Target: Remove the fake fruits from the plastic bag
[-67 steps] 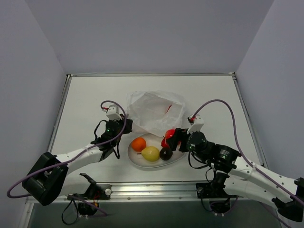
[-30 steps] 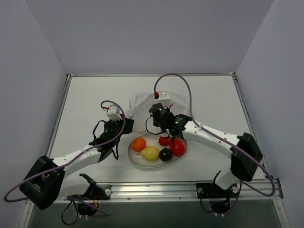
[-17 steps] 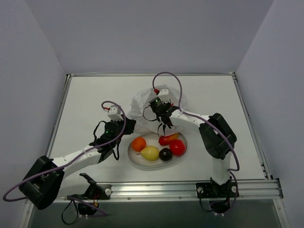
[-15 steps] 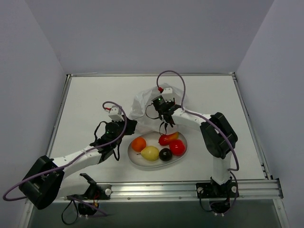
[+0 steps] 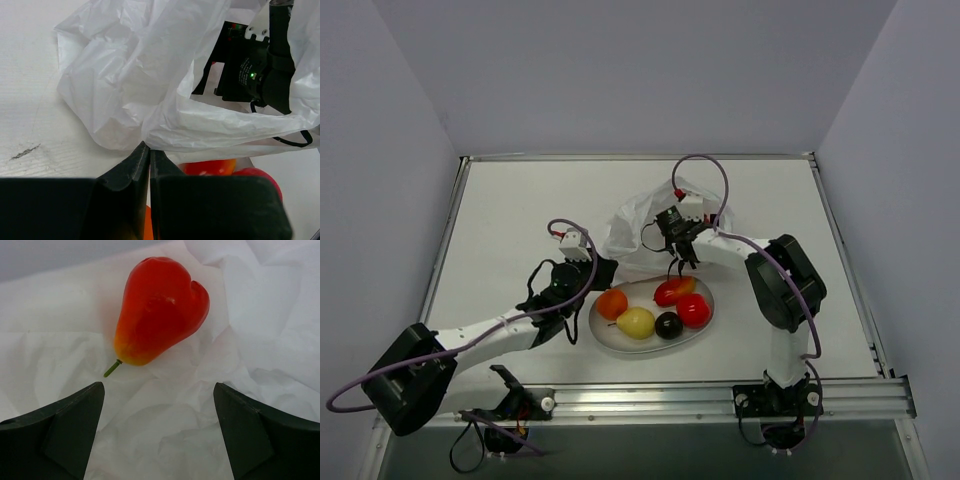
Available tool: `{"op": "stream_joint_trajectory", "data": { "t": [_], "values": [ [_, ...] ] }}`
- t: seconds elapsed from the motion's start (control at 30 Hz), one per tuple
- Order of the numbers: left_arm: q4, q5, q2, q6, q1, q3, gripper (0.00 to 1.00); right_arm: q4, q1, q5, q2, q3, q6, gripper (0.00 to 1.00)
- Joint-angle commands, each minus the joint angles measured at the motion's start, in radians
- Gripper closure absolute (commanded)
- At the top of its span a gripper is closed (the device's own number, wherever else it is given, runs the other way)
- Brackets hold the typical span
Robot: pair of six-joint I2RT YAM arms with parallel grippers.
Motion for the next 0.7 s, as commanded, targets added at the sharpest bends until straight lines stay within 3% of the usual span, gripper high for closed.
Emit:
{"op": "stream_joint_trajectory", "data": {
  "t": [0.0, 0.3, 0.43, 0.57, 0.67],
  "values": [
    [0.056, -0.021, 0.009, 0.004, -0.015, 0.017, 0.98, 0.001, -0.024, 0.060, -0.004, 0.038, 0.017, 0.14],
    [0.076, -0.038, 0.078, 0.013, -0.079, 0.042, 0.98, 0.122, -0.118, 0.055, 0.114, 0.199, 0.051, 0.01],
    [0.081, -0.045, 0.104, 0.016, -0.098, 0.054, 0.98, 0.196, -0.153, 0.017, 0.167, 0.236, 0.072, 0.00],
    [0.087, -0.042, 0.127, 0.015, -0.110, 0.064, 0.98, 0.276, -0.190, -0.015, 0.226, 0.271, 0.111, 0.02],
    [0.090, -0.039, 0.143, 0.015, -0.114, 0.068, 0.98, 0.307, -0.198, -0.032, 0.269, 0.308, 0.125, 0.11]
  ]
}}
